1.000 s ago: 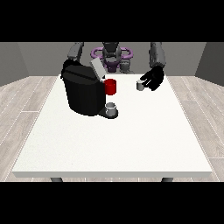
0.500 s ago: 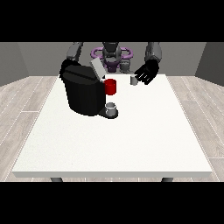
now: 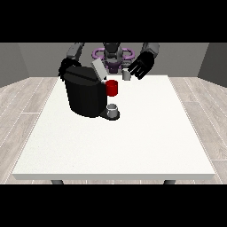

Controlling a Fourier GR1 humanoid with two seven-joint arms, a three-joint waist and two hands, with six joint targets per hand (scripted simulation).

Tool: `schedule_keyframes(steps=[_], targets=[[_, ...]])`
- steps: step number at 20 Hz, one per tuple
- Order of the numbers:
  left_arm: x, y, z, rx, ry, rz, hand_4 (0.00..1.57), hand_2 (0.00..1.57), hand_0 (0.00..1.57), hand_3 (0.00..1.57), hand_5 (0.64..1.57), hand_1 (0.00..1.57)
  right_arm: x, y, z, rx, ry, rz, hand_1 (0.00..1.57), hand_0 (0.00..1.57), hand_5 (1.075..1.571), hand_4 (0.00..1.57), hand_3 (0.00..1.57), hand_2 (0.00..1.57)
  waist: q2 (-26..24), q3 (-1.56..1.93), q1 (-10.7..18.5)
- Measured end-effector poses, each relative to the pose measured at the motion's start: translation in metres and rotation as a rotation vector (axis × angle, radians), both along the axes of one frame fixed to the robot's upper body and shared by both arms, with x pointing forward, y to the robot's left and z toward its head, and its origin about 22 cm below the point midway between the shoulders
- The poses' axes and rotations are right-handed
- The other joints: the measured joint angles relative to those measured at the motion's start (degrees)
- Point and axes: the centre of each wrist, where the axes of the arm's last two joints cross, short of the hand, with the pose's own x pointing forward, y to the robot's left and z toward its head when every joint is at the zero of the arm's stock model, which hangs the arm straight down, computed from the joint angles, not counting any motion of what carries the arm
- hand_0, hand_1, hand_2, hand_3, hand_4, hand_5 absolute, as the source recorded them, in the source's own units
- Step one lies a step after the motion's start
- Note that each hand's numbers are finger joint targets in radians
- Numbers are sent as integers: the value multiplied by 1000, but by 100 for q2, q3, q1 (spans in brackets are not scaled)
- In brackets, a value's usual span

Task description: Insert the coffee pod into the coffee machine and close the lid

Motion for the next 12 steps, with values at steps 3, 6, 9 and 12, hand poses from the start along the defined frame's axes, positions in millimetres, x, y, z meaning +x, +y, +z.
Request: schedule_keyframes(steps=[3, 6, 9, 12], targets=[[3, 1, 17, -11, -16, 7, 490, 1318, 1260, 1258, 1571, 1260, -1, 10, 5, -8, -12, 11, 0, 0, 1571, 492, 0, 0, 70, -1, -118], [6, -5, 29, -12, -23, 5, 519, 1332, 1278, 1265, 1571, 1278, 1, 14, 12, -17, -24, 19, 0, 0, 1571, 511, 0, 0, 113, 0, -207], [6, -2, 41, 0, -47, 10, 501, 1306, 1281, 1226, 1571, 1281, 1, 14, 17, -20, -42, 14, 0, 0, 1571, 502, 0, 0, 218, 0, -293], [8, -11, 47, 5, -65, 9, 488, 1303, 1277, 1236, 1571, 1277, 6, 8, 24, -27, -56, -1, 0, 0, 1571, 548, 0, 0, 302, -1, -296]])
